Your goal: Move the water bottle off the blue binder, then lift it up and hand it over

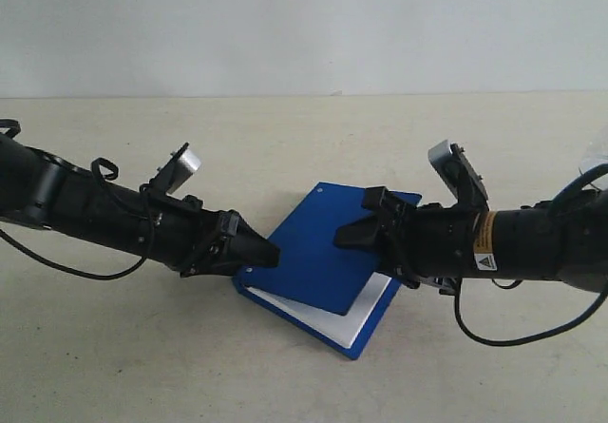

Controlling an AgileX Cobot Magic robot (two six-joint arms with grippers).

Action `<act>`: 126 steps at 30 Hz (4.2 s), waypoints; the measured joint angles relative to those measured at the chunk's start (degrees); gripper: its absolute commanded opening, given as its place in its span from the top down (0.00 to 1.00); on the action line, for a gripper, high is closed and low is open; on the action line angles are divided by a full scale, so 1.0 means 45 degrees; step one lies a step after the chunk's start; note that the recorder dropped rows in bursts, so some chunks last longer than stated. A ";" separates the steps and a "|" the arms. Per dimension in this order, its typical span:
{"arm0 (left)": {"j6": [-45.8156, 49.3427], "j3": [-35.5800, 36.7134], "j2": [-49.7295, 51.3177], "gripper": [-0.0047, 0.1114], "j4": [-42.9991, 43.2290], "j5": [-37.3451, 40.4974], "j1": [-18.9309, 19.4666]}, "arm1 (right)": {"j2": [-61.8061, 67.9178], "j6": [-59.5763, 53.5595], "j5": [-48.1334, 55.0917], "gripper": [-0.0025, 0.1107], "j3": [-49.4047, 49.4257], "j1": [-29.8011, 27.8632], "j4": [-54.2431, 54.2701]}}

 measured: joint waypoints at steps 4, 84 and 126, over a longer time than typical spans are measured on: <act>0.0024 0.0000 0.0000 0.40 -0.0119 0.0000 0.0000 | 0.0295 -0.0051 -0.0107 0.98 -0.0400 0.0000 0.0117; 0.1538 0.3483 -1.0012 0.92 0.3273 -0.0753 0.2314 | -0.9229 0.2486 0.0624 0.98 -0.0659 -0.0004 -0.9453; 0.3047 0.4281 -1.5012 0.39 -0.2446 -0.5357 0.1405 | -1.5226 0.3124 0.5941 0.98 -0.0659 -0.0004 -0.9495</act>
